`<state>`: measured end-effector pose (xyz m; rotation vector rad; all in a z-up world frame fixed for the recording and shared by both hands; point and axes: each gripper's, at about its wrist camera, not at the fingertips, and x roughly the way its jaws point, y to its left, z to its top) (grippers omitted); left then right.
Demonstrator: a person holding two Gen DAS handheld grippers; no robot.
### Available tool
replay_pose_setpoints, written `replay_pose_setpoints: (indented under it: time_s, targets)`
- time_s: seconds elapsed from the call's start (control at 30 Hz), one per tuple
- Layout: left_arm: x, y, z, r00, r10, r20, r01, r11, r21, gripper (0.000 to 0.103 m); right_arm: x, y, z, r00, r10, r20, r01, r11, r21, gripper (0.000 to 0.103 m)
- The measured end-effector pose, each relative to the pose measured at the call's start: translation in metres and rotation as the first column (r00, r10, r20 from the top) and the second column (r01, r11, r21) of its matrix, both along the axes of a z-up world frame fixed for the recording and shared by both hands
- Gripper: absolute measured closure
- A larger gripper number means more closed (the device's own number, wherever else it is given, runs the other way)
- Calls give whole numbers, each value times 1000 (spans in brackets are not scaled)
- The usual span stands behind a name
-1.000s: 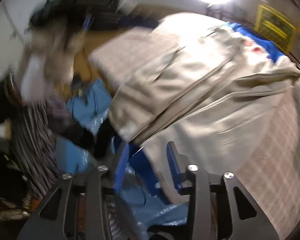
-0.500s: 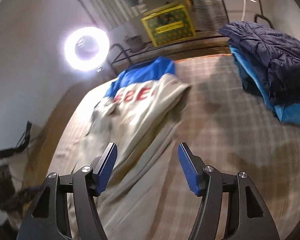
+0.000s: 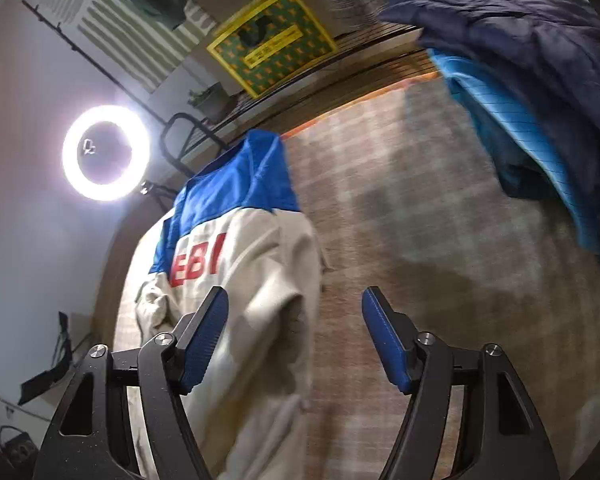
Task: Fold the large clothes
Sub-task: 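Open the right tool to release the sleeve and lift it away, then smooth the folded jacket with the right tool, left tool held open above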
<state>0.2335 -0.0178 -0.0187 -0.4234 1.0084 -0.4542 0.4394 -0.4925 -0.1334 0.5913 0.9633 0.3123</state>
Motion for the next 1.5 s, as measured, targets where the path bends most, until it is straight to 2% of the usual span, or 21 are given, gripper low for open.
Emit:
replay_pose_setpoints:
  time_s: [0.07, 0.17, 0.33, 0.43, 0.5, 0.67, 0.77, 0.83, 0.9, 0.97, 1.03, 1.07, 1.17, 1.23, 1.4, 1.5]
  targets:
    - [-1, 4, 1, 1000, 6, -7, -7, 1000, -17, 82, 6, 7, 4, 1000, 27, -8, -27, 1000, -9, 95]
    - [-5, 8, 5, 1000, 9, 2, -9, 1000, -26, 81, 11, 28, 23, 999, 47, 14, -46, 994, -96, 96]
    - [-11, 12, 13, 1000, 5, 24, -4, 999, -32, 82, 26, 68, 50, 996, 79, 51, -74, 993, -91, 97]
    - [-14, 18, 16, 999, 13, 31, -12, 999, -39, 82, 46, 108, 53, 991, 127, 49, -119, 983, -142, 97]
    - [-16, 22, 17, 999, 24, 33, -23, 999, -38, 81, 59, 140, 45, 985, 169, 35, -159, 967, -196, 97]
    - [-17, 33, 13, 999, 43, 4, -43, 998, -54, 82, 82, 207, 5, 972, 233, -27, -229, 914, -336, 98]
    - [-17, 35, 13, 999, 46, 2, -46, 997, -59, 82, 89, 233, -17, 969, 241, -45, -236, 868, -436, 99]
    - [-17, 36, 15, 999, 46, 9, -45, 997, -57, 82, 92, 242, -32, 968, 243, -68, -247, 854, -458, 99]
    - [-18, 36, 16, 999, 46, 13, -45, 998, -50, 82, 95, 246, -45, 963, 242, -116, -268, 852, -451, 98]
    - [-19, 37, 15, 999, 52, 15, -52, 998, -40, 82, 94, 244, -42, 956, 272, -113, -294, 856, -426, 94]
    - [-21, 38, 14, 998, 58, 12, -58, 998, -34, 82, 92, 231, -32, 956, 263, -127, -291, 887, -359, 93]
    - [-22, 38, 14, 998, 61, 13, -61, 998, -30, 81, 88, 224, -24, 959, 261, -109, -282, 902, -326, 93]
    - [-24, 38, 14, 998, 60, 21, -60, 998, -13, 82, 67, 196, 10, 968, 248, -31, -248, 936, -250, 82]
    - [-25, 37, 14, 998, 51, 27, -51, 999, -4, 82, 45, 176, 36, 971, 238, 15, -230, 950, -214, 82]
    - [-30, 31, 8, 999, 30, 33, -32, 999, 39, 81, -24, 143, 90, 964, 246, 102, -219, 950, -221, 82]
    - [-35, 27, -1, 1000, 10, 19, -11, 999, 49, 81, -71, 127, 114, 959, 247, 142, -219, 958, -187, 82]
